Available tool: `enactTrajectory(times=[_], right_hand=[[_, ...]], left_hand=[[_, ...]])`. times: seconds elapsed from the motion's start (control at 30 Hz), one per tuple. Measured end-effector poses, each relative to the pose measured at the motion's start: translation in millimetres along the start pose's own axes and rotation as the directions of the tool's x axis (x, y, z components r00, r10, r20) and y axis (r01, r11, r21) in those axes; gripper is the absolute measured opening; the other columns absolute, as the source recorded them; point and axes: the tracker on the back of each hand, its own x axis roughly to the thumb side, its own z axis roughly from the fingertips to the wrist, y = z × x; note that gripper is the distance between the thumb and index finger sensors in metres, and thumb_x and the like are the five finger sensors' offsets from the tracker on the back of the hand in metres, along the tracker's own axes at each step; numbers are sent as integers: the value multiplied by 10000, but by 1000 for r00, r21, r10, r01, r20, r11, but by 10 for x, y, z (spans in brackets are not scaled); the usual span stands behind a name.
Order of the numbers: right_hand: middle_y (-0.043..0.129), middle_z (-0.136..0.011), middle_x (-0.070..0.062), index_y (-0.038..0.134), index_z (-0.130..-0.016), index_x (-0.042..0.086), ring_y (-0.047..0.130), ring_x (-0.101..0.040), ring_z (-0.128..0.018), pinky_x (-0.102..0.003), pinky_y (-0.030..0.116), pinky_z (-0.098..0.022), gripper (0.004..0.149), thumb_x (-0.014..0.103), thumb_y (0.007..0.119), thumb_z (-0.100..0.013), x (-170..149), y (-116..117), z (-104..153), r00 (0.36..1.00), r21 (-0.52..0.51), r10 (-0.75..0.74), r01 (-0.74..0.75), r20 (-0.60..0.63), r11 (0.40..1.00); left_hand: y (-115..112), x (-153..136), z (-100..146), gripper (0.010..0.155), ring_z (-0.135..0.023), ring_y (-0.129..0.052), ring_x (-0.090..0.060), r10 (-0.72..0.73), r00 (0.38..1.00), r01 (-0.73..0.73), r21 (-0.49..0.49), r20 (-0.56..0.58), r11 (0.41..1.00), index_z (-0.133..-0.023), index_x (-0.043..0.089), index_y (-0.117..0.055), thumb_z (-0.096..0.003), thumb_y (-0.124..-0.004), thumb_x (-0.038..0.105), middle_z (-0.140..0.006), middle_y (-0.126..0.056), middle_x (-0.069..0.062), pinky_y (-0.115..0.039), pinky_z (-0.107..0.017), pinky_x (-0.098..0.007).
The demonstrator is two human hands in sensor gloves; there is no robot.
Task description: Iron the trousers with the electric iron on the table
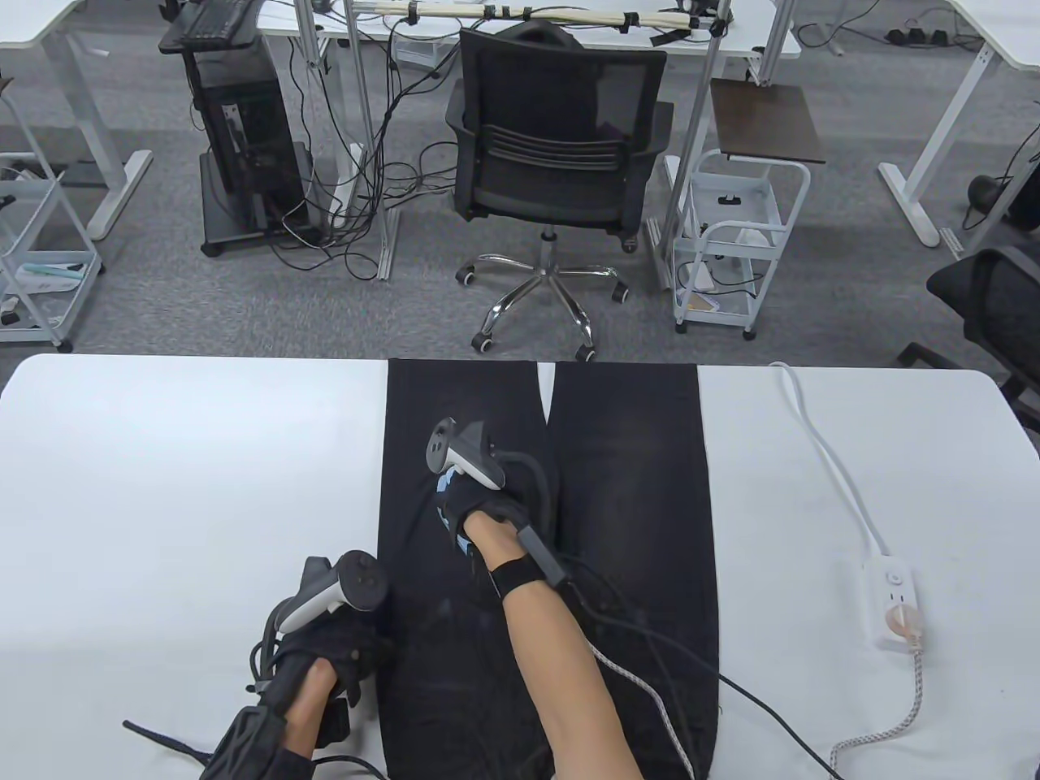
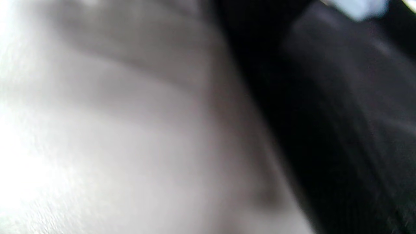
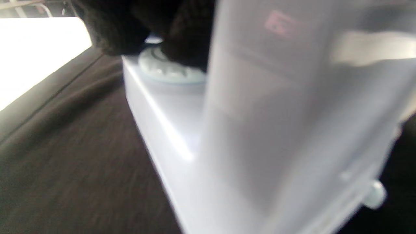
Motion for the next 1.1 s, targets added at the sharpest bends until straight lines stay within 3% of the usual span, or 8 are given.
enactTrajectory(times=[0.3, 0.37, 0.67, 0.83, 1.0, 1.1], right_hand=[[887, -438, 82, 643, -799, 37, 974, -70, -242, -385, 904, -271, 560, 509, 757, -521, -53, 311, 850, 977, 71, 88, -103, 192, 992], [888, -434, 86, 647, -797, 40, 973, -68, -237, -383, 903, -269, 557, 510, 759, -520, -100, 397, 1051, 953, 94, 83, -115, 292, 989], [899, -415, 89, 674, -785, 47, 973, -67, -216, -379, 905, -254, 551, 514, 779, -511, -256, 721, 1806, 872, -26, 170, -178, 459, 984], [905, -421, 86, 679, -794, 54, 975, -65, -226, -378, 908, -258, 564, 527, 772, -502, -210, 678, 1725, 869, -58, 211, -207, 448, 977], [902, -422, 91, 678, -792, 56, 975, -67, -226, -380, 907, -258, 561, 527, 771, -501, -50, 513, 1331, 887, -140, 250, -212, 388, 967], [902, -421, 94, 681, -790, 58, 974, -65, -225, -380, 908, -257, 561, 529, 770, -498, 10, 380, 1031, 914, -122, 209, -177, 349, 977]], left_hand=[[-8, -11, 8, 874, -1055, -32, -553, 7, 1000, -7, 23, 1, 1000, -1181, 158, -171, -583, -771, 373, -1185, -12, -227, -218, -696, -794], [-7, -16, 12, 872, -1056, -31, -547, 11, 1000, -11, 24, 1, 1000, -1180, 162, -172, -584, -771, 375, -1185, -13, -222, -217, -696, -791], [-7, -29, 18, 876, -1054, -22, -551, 24, 1000, -24, 20, 7, 1000, -1183, 151, -170, -585, -775, 359, -1184, -9, -229, -209, -692, -797], [-5, -32, 20, 884, -1049, -9, -556, 26, 1000, -26, 3, 10, 1000, -1181, 146, -160, -585, -781, 352, -1180, 6, -232, -201, -689, -801], [-6, -33, 21, 883, -1047, 1, -558, 25, 1000, -25, -4, 10, 1000, -1178, 148, -152, -587, -776, 349, -1176, 13, -233, -196, -687, -805], [-8, -28, 22, 881, -1046, 0, -558, 24, 1000, -24, -5, 9, 1000, -1177, 148, -146, -589, -772, 345, -1175, 16, -234, -196, -686, -806]])
